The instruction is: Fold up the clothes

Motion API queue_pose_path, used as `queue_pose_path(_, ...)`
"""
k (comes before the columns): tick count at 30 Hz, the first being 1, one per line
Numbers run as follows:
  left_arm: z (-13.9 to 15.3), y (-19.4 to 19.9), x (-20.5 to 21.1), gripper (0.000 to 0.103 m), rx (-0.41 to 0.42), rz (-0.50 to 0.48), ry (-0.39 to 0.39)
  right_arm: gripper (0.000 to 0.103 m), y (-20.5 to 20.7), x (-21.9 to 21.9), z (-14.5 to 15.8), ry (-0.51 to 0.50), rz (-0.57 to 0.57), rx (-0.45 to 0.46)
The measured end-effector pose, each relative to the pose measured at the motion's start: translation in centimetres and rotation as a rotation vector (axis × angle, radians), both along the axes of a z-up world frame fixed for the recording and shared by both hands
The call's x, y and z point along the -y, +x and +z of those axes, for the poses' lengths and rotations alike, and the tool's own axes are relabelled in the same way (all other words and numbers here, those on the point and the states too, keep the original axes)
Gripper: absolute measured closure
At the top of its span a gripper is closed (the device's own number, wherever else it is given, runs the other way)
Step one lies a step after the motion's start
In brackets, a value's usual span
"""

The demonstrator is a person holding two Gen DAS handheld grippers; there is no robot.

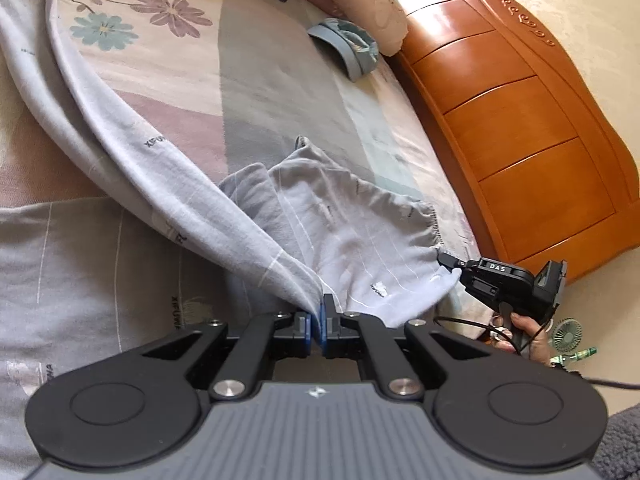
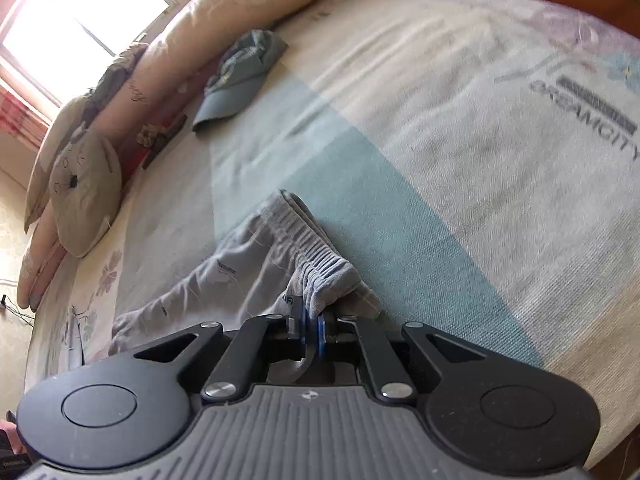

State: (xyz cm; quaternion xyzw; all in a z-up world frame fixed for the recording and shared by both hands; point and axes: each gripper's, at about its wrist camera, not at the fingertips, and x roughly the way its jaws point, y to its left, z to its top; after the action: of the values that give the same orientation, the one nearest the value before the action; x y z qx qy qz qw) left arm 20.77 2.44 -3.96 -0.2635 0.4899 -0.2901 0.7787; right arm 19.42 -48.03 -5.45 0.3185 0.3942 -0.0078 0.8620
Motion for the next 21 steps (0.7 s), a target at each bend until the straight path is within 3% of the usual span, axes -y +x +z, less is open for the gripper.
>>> queue_pose_path(6,-2.0,-0.3,0.4,0.101,-0.058,-0.02,0.008,0.096,0.1,0.4,-1.6,0.007,0.014,-0.039)
queue_pose_path(16,-3.5,-0.2,0.6,0.1,-0.068,-0.039,0.019,0.092,-1.1,0.0,-0.5,-0.05,0.021,-0.028)
queue_pose_path(18,-4.1,0.0,0.8,0.1,-0.085,-0.041,0.016,0.085,-1.8,-0.3,0.6,-0.099,0.003,-0.027)
queue_pose_path(20,-4.6,0.3,1.0,0.1,-0.097,-0.044,0.01,0.07,-2.7,-1.2,2.2,-0.181,-0.018,-0.009)
queue_pose_path(21,-4.7,0.4,1.1,0.1,-0.101,-0.046,0.007,0.068,-3.0,-1.9,2.9,-0.23,-0.013,0.002)
